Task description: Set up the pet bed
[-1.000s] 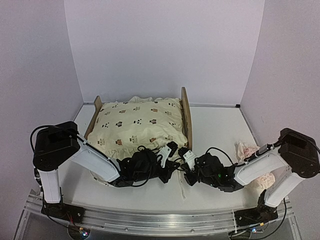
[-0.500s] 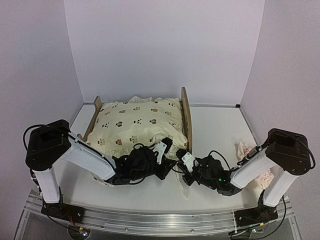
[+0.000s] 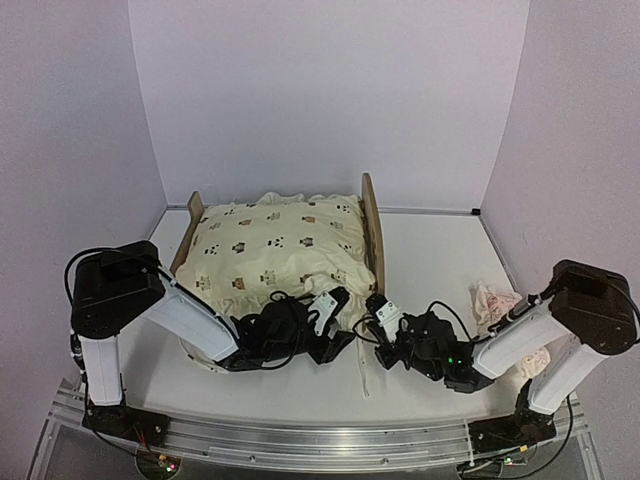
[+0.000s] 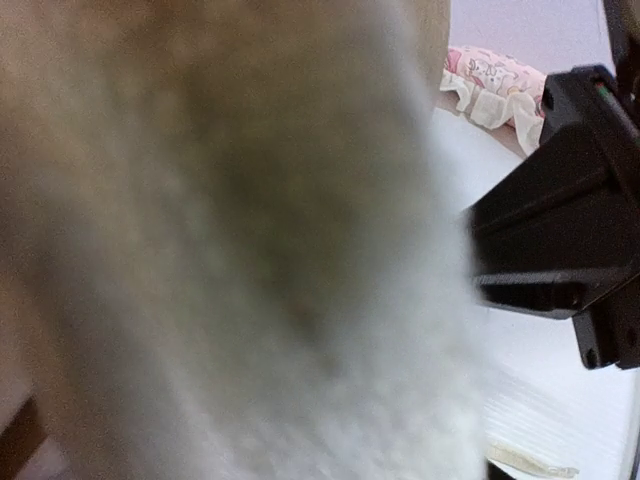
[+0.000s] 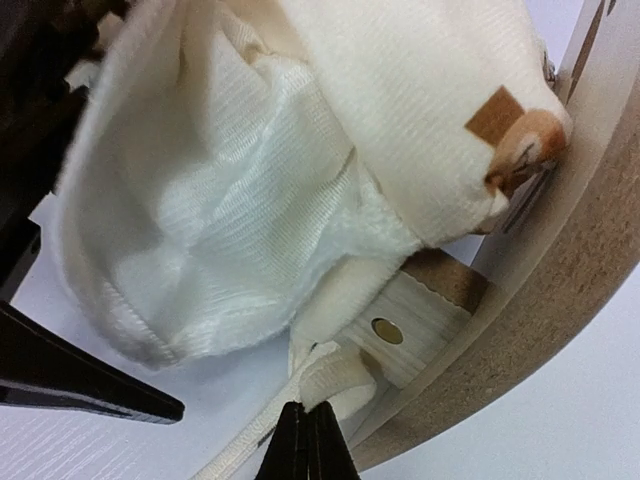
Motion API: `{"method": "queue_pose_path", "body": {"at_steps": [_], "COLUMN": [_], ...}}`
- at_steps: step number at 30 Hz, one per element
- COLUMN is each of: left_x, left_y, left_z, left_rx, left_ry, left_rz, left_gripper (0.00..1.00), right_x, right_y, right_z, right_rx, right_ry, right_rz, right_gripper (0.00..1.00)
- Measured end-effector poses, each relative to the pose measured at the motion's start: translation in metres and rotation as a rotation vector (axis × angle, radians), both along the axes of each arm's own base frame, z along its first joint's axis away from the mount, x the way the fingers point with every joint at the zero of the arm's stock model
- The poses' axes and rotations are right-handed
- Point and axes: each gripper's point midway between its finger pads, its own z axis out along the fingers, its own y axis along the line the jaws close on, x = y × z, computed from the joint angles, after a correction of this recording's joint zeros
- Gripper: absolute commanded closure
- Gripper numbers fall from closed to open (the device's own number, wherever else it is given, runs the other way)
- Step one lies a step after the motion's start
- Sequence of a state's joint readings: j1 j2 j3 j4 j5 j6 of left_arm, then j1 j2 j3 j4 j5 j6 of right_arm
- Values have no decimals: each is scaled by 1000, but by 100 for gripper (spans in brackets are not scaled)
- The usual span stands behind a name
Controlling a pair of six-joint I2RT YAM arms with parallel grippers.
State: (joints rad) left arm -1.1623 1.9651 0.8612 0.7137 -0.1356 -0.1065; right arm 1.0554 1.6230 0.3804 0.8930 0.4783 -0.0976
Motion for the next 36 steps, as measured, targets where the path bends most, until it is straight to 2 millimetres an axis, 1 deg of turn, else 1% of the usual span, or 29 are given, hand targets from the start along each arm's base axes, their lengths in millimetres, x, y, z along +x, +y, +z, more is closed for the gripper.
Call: {"method": "queue_pose_path", "body": {"at_steps": [3,6,9,16,19,22,24,27,30,36], "left_x": [3,5,8,13,11,9,10,10,11,11], "left_y": [-2,-5,-7,-7,5,18,20,20,16,-2], "left_z": [-11,-15,-16,-10,-6,7,15,20,15,-2], "left_rx": [23,28,26,-6,-6,-10,-26,-56,-75,-106], "left_ry": [-13,-33,-70,-141,-144,-162,-186,-214,-235,-234], "left_rz": [-21,-36,-47,-41,-28,0,12,17,16,-22], "left_gripper": [32,25,20,17,19,23,24,25,25,26], "right_x": [0,-1,-2,-7,-11,-14,-15,-18,-23,-46], "right_y": [-2,-4,-6,-11,-12,-14,-15,-16,-16,-14], "right_z": [2,0,-1,7,8,9,11,17,23,37], "right_rx": [3,-1,-4,30,39,42,46,61,82,118], "right_ry": [3,15,29,67,91,112,118,126,140,201], "right_rz": [-7,-13,-18,-28,-24,-20,-20,-15,8,115], "right_gripper": [100,100,100,100,100,100,100,100,100,100]}}
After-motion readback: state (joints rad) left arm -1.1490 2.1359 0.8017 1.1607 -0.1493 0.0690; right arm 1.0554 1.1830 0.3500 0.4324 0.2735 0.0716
